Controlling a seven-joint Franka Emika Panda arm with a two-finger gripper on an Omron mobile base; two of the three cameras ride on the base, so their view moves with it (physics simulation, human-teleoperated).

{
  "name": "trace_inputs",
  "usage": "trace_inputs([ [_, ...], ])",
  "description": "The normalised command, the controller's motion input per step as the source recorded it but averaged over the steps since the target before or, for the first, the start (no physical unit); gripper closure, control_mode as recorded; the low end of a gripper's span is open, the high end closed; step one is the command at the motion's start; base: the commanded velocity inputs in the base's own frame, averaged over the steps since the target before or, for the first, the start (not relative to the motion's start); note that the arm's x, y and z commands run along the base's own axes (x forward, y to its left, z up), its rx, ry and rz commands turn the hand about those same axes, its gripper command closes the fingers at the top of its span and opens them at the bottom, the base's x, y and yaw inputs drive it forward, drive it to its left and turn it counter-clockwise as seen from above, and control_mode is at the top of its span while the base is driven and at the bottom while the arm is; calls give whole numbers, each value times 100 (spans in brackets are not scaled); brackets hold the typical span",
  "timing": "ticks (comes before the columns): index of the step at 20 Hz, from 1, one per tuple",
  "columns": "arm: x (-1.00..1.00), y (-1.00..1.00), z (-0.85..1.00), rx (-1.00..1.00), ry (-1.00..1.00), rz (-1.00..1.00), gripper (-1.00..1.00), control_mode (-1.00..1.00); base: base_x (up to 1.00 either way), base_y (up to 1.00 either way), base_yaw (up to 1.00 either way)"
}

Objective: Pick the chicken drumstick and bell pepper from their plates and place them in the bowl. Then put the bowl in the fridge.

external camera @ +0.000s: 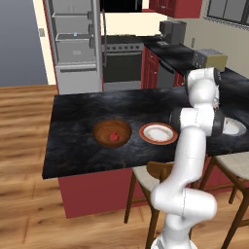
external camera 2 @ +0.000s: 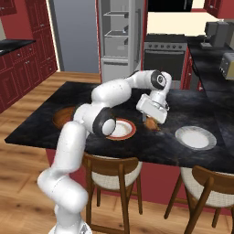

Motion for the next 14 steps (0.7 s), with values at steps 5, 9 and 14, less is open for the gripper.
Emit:
trace_inputs([
  [5,-25,84,53,-5,8,4,100,-100,0,0,0],
  [9,-9,85,51,0,16,5,100,-100,0,0,0],
  [14,-15,94,13,-3,-10,6,100,-100,0,0,0],
])
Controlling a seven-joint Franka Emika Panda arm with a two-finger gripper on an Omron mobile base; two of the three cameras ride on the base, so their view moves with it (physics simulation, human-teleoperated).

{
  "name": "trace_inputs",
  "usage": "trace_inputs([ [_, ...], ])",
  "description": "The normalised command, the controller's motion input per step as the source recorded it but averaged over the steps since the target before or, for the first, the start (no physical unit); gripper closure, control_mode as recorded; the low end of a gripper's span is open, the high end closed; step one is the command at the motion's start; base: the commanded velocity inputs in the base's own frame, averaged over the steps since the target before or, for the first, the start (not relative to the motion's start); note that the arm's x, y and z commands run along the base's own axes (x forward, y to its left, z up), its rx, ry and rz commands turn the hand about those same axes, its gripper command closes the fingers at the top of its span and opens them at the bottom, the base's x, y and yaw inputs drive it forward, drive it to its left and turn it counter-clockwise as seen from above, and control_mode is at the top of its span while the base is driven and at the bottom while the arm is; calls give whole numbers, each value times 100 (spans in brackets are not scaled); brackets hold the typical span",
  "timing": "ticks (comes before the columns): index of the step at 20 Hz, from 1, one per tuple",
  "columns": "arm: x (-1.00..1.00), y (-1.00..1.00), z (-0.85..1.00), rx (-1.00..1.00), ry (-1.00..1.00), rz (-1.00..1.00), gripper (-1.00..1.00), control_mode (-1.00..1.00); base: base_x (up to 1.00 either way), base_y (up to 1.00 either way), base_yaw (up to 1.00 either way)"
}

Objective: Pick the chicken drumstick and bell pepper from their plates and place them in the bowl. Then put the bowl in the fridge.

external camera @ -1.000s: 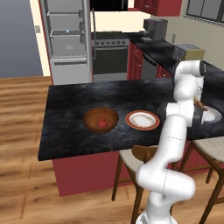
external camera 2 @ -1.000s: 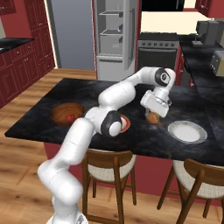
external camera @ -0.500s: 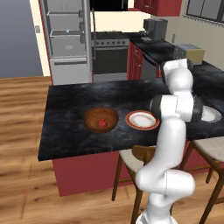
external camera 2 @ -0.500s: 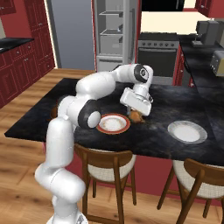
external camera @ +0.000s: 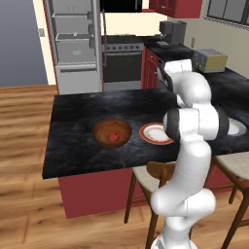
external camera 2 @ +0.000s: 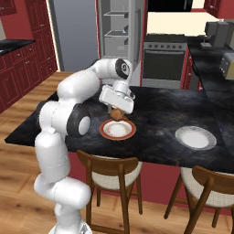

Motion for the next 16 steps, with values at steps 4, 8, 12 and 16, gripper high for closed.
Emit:
trace_inputs([
  [4,-1,90,15,-8,-39,0,100,-100,0,0,0],
  [8,2,93,10,-9,-46,0,100,-100,0,0,0],
  [12,10,93,11,-7,-42,0,100,-100,0,0,0],
  [16,16,87,1,-3,-32,-1,100,-100,0,0,0],
])
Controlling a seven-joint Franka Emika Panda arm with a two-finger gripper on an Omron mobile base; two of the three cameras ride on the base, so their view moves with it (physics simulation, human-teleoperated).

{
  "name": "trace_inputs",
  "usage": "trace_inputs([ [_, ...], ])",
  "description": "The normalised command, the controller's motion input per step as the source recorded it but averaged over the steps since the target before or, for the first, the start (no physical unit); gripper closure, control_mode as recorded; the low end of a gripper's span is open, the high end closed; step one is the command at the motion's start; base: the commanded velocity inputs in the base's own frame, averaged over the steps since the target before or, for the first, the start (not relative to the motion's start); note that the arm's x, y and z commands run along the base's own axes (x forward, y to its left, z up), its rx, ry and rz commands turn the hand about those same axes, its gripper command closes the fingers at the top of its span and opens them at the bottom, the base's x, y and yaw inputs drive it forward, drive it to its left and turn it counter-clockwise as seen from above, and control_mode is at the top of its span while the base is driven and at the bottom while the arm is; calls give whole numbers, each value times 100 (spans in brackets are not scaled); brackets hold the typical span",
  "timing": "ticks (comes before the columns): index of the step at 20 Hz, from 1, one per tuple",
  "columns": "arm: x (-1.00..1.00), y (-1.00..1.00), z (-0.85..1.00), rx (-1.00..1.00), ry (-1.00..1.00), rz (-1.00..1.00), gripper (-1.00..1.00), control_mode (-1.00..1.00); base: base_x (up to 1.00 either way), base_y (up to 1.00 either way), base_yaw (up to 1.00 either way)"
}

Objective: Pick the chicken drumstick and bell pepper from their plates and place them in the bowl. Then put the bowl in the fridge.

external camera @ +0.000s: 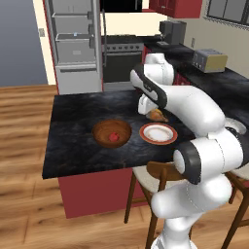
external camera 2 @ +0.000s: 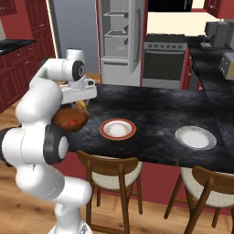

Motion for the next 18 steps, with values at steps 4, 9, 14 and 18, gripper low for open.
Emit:
trace_inputs([
  [4,27,85,-1,-3,-13,-1,100,-100,0,0,0],
  [9,26,82,-8,-2,-7,-1,100,-100,0,0,0],
  [14,32,71,-10,0,-9,-2,100,-100,0,0,0],
  [18,40,47,-19,0,-8,-5,100,-100,0,0,0],
])
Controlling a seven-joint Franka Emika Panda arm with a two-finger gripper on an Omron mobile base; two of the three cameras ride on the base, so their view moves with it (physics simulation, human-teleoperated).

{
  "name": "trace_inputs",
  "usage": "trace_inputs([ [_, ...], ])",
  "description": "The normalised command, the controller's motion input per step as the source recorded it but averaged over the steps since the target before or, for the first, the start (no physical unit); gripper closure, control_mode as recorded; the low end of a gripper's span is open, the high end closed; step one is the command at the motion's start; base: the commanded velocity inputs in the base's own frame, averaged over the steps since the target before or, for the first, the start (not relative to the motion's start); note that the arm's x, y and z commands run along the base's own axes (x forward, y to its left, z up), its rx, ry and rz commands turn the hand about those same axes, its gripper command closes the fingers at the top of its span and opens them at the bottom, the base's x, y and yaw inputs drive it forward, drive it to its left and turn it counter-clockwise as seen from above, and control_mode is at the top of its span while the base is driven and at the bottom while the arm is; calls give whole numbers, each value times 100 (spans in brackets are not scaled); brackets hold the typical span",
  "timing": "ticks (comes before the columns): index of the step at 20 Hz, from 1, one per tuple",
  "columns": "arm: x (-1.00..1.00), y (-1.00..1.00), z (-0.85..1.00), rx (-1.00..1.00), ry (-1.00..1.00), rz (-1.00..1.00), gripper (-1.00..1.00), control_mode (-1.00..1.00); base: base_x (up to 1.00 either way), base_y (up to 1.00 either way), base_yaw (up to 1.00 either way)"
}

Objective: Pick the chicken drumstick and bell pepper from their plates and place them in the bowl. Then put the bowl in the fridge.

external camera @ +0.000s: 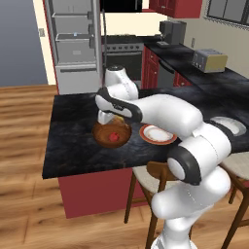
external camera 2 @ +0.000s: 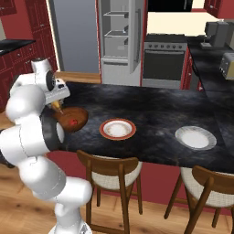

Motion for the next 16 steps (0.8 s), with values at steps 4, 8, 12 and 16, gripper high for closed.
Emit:
trace_inputs([
  [4,40,22,-28,4,-2,-2,100,-100,0,0,0],
  [8,45,5,-29,4,0,1,100,-100,0,0,0],
  [12,25,0,-31,8,0,6,100,-100,0,0,0],
  [16,27,1,-40,7,0,6,100,-100,0,0,0],
])
